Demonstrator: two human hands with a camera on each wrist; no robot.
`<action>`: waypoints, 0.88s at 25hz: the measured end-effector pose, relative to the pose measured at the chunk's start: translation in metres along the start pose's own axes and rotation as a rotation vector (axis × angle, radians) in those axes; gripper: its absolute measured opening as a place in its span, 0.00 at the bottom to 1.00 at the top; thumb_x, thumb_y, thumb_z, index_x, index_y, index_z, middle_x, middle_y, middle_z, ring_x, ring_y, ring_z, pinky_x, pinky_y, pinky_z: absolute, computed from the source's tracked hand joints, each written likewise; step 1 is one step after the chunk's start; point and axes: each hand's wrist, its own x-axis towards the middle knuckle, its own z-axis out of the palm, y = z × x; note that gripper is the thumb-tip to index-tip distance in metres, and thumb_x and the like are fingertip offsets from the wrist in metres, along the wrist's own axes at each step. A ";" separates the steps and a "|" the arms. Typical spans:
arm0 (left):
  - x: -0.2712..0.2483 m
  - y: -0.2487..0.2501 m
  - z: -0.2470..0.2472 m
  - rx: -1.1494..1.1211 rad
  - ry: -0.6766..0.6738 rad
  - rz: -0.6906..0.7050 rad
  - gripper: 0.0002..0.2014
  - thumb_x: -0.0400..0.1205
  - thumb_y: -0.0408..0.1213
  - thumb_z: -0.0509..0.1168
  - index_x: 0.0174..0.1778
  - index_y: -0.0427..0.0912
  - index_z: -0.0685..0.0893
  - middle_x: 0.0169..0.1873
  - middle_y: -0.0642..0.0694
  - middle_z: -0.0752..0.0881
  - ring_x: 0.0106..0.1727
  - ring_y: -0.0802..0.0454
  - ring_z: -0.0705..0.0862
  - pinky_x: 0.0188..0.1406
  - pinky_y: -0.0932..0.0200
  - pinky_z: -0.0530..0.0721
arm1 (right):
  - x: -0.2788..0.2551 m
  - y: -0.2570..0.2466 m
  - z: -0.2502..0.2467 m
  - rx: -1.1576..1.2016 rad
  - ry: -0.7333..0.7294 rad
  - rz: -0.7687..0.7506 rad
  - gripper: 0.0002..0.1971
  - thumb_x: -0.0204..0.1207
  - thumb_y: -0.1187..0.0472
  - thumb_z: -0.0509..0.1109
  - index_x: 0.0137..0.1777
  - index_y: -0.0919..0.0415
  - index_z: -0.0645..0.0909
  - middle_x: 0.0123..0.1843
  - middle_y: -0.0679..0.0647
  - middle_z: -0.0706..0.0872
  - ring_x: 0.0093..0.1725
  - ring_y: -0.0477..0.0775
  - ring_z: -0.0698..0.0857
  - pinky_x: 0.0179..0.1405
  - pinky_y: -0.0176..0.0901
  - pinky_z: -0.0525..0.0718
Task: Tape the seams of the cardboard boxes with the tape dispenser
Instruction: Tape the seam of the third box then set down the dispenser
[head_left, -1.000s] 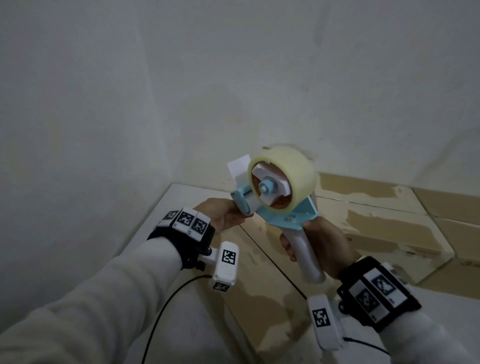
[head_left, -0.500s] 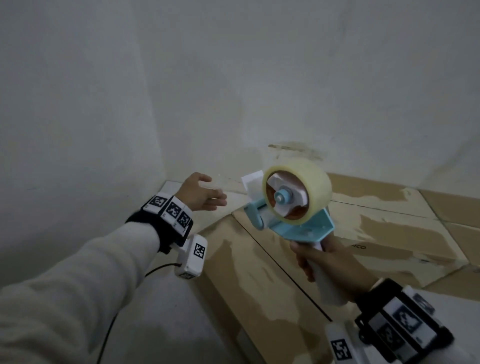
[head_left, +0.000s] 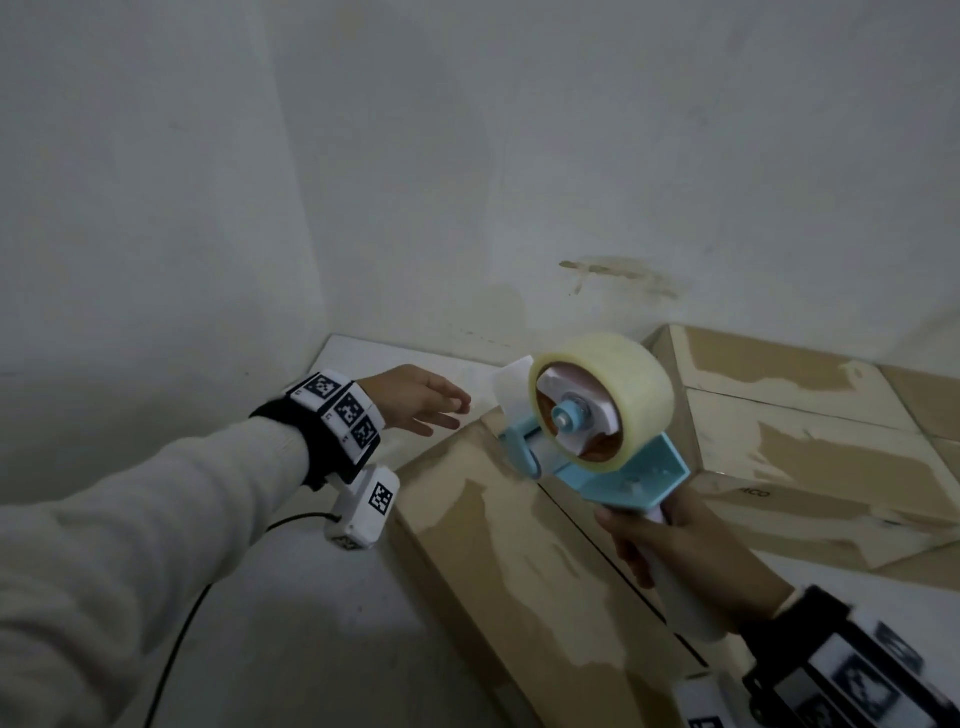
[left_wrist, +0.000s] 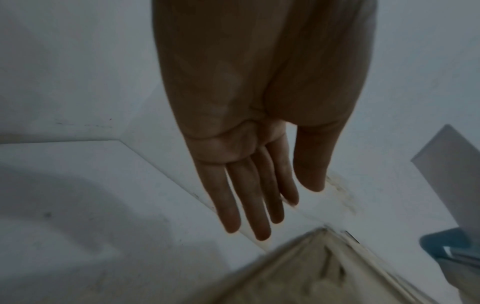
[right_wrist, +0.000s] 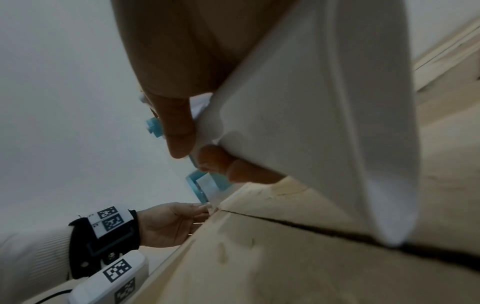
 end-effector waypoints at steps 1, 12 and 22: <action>0.001 0.000 -0.001 0.009 -0.011 -0.021 0.10 0.84 0.33 0.60 0.60 0.42 0.82 0.59 0.47 0.85 0.57 0.51 0.85 0.53 0.59 0.80 | 0.000 0.002 -0.001 -0.009 0.009 -0.007 0.19 0.63 0.43 0.75 0.41 0.58 0.80 0.28 0.55 0.81 0.28 0.65 0.76 0.28 0.51 0.78; 0.007 0.004 0.012 0.296 -0.247 -0.323 0.38 0.77 0.71 0.45 0.80 0.54 0.62 0.79 0.43 0.66 0.74 0.32 0.72 0.76 0.38 0.69 | 0.001 0.013 -0.003 -0.085 0.022 -0.025 0.22 0.65 0.41 0.73 0.39 0.63 0.81 0.26 0.55 0.82 0.26 0.64 0.78 0.29 0.50 0.78; -0.005 -0.003 0.040 0.438 -0.172 0.072 0.30 0.88 0.47 0.48 0.83 0.41 0.45 0.83 0.48 0.53 0.84 0.51 0.52 0.79 0.60 0.50 | 0.005 0.013 0.003 -0.104 0.045 -0.022 0.29 0.65 0.40 0.73 0.40 0.72 0.80 0.26 0.66 0.81 0.24 0.67 0.77 0.29 0.53 0.78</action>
